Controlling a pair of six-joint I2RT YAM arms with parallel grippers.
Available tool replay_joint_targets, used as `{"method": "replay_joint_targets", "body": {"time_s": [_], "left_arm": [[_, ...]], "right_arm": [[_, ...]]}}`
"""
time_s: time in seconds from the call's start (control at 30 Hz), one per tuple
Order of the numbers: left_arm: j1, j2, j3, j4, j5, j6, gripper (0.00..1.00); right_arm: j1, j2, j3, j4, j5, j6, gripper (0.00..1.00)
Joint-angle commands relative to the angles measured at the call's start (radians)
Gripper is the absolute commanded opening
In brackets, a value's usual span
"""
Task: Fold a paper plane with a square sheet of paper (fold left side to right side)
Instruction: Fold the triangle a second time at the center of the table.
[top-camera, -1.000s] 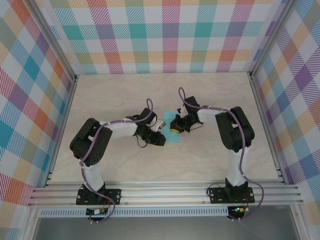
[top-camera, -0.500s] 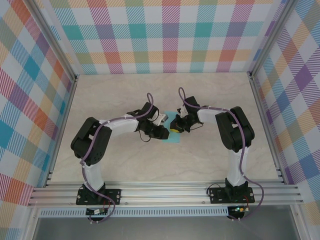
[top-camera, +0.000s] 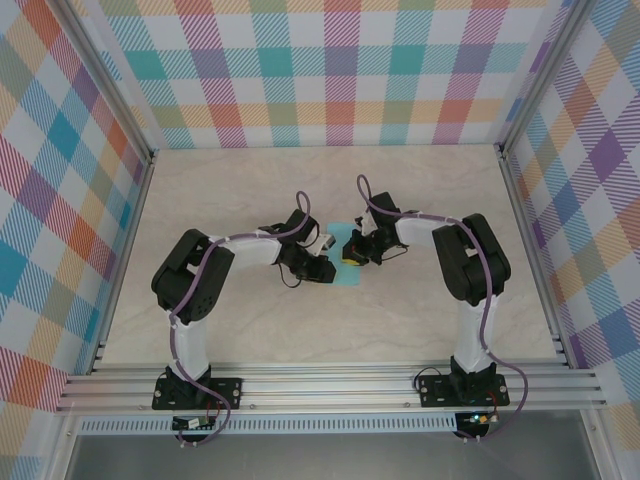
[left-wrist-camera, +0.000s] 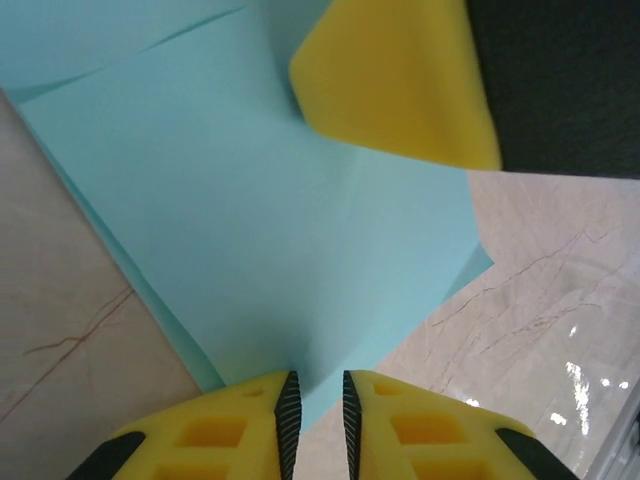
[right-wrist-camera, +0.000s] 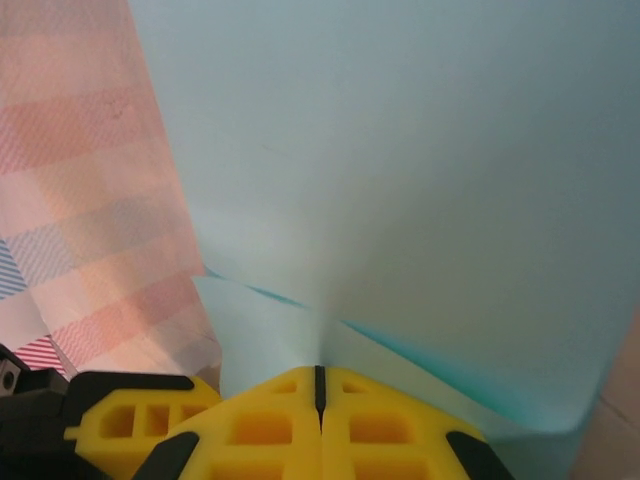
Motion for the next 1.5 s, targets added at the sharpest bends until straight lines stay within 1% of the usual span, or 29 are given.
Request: {"method": "replay_joint_targets", "body": {"time_s": [0.0, 0.2, 0.5, 0.83, 1.1, 1.2, 1.47], "left_arm": [[-0.003, 0.016, -0.055, -0.083, -0.084, 0.019, 0.20], [-0.006, 0.018, -0.055, -0.096, -0.108, 0.022, 0.17], [-0.010, 0.015, -0.054, -0.111, -0.128, 0.025, 0.16], [-0.013, 0.017, -0.054, -0.115, -0.138, 0.025, 0.15], [-0.014, 0.020, -0.051, -0.113, -0.149, 0.022, 0.15], [-0.014, 0.023, -0.052, -0.113, -0.152, 0.023, 0.14], [-0.014, 0.037, -0.059, -0.102, -0.154, 0.025, 0.14]], "right_arm": [[0.002, -0.078, -0.012, -0.091, 0.011, -0.070, 0.00], [0.020, -0.115, -0.072, -0.064, -0.042, -0.072, 0.00], [0.079, -0.046, -0.008, -0.074, -0.036, -0.080, 0.00], [0.101, 0.017, 0.034, -0.114, 0.022, -0.098, 0.00], [0.099, 0.042, 0.062, -0.181, 0.121, -0.139, 0.00], [0.090, 0.042, 0.067, -0.203, 0.165, -0.158, 0.00], [0.032, 0.035, 0.085, -0.227, 0.191, -0.200, 0.00]]}}
